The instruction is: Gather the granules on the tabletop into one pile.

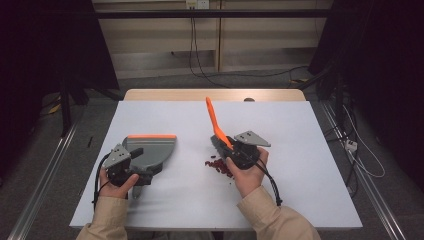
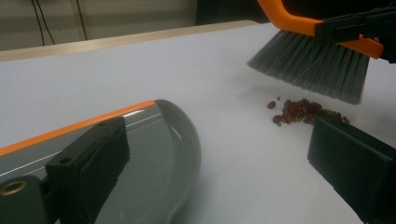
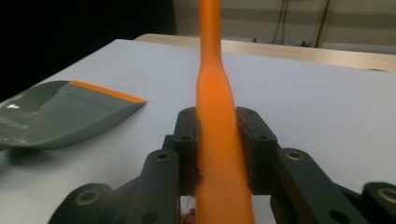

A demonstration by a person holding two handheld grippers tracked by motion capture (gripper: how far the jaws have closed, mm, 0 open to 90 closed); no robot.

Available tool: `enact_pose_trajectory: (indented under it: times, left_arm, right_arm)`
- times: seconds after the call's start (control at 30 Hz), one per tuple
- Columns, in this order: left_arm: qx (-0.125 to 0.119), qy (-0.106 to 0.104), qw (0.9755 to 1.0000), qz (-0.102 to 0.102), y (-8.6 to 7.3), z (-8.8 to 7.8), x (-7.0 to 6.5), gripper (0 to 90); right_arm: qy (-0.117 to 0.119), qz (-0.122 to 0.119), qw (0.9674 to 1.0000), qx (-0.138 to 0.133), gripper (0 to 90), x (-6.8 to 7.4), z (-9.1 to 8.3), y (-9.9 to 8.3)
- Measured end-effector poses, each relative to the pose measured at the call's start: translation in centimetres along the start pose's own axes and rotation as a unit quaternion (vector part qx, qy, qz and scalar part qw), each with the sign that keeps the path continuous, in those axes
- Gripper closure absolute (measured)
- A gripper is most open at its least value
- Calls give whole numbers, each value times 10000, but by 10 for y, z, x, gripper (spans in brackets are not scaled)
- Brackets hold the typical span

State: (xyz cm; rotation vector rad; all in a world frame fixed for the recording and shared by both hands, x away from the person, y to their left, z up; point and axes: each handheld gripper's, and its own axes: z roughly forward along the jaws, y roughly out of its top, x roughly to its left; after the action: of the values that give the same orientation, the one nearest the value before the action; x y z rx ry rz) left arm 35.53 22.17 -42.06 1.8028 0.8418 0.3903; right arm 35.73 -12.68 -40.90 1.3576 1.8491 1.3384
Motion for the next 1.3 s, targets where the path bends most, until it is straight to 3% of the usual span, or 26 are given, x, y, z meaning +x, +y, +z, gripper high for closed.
enact_pose_trajectory:
  times: [0.17,0.37,0.47,0.57,0.73,1.1,1.3]
  left_arm:
    - [-18,8,10000,-11,0,-1,0,53]
    - [-33,15,10000,-19,0,-2,0,53]
    - [-34,16,10000,3,0,-3,1,53]
    - [-27,16,10000,-6,0,-2,0,53]
    - [-25,20,10000,-1,0,-2,0,53]
    - [5,8,10000,39,0,-1,-1,53]
    - [5,0,10000,32,0,-1,-1,53]
  right_arm:
    - [447,296,9986,28,714,23,12,-6]
    - [604,476,9966,304,714,34,27,-16]
    - [454,432,9969,472,714,30,30,-20]
    - [387,542,9965,509,715,20,27,-21]
    - [268,508,9970,516,715,8,20,-21]
    - [254,490,9971,519,715,-3,13,-21]
    - [480,482,9967,432,715,-7,10,-15]
